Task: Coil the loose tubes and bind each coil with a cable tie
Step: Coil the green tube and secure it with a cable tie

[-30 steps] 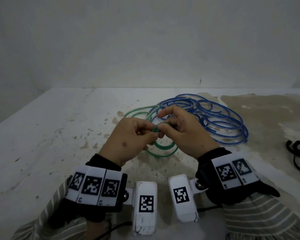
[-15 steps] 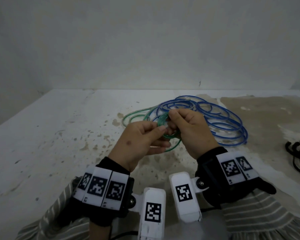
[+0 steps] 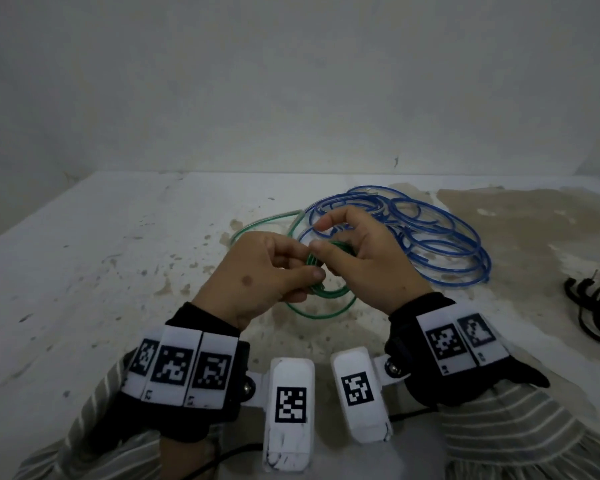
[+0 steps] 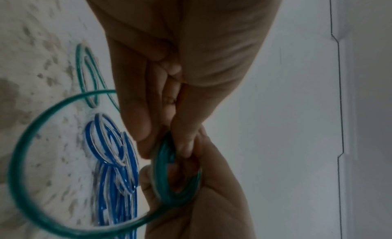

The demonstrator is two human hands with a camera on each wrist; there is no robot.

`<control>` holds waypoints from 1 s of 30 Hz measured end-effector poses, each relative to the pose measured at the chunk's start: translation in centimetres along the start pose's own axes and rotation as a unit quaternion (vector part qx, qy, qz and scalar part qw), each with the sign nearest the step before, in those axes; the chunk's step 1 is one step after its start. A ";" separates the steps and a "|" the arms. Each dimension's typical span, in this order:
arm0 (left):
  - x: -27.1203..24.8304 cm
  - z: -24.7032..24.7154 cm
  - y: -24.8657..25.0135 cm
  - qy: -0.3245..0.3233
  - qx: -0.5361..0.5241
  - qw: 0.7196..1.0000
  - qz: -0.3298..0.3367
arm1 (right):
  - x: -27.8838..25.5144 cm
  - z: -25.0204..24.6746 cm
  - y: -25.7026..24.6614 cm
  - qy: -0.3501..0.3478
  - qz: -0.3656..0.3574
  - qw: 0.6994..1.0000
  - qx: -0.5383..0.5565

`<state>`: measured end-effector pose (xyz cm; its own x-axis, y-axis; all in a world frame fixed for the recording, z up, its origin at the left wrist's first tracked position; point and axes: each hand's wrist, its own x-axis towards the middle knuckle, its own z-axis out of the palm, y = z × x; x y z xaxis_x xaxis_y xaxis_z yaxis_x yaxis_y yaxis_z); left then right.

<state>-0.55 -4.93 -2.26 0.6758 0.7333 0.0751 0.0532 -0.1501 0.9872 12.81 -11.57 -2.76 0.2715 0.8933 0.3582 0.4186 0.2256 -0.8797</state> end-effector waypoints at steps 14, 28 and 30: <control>0.3 1.0 -0.7 0.034 -0.046 0.998 -0.014 | 0.8 0.0 1.2 0.067 0.020 0.992 0.101; 0.1 -0.4 0.0 0.066 -0.040 0.997 -0.003 | 0.3 0.0 0.1 0.024 -0.037 0.996 -0.079; 0.2 -0.4 0.2 0.092 -0.120 0.988 0.007 | 0.5 -0.2 0.0 0.011 0.003 1.000 0.009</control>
<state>-0.73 -4.53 -2.03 0.5283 0.8442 0.0908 -0.1457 -0.0152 0.9892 13.11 -11.21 -2.54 0.2933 0.8861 0.3589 0.4008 0.2268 -0.8877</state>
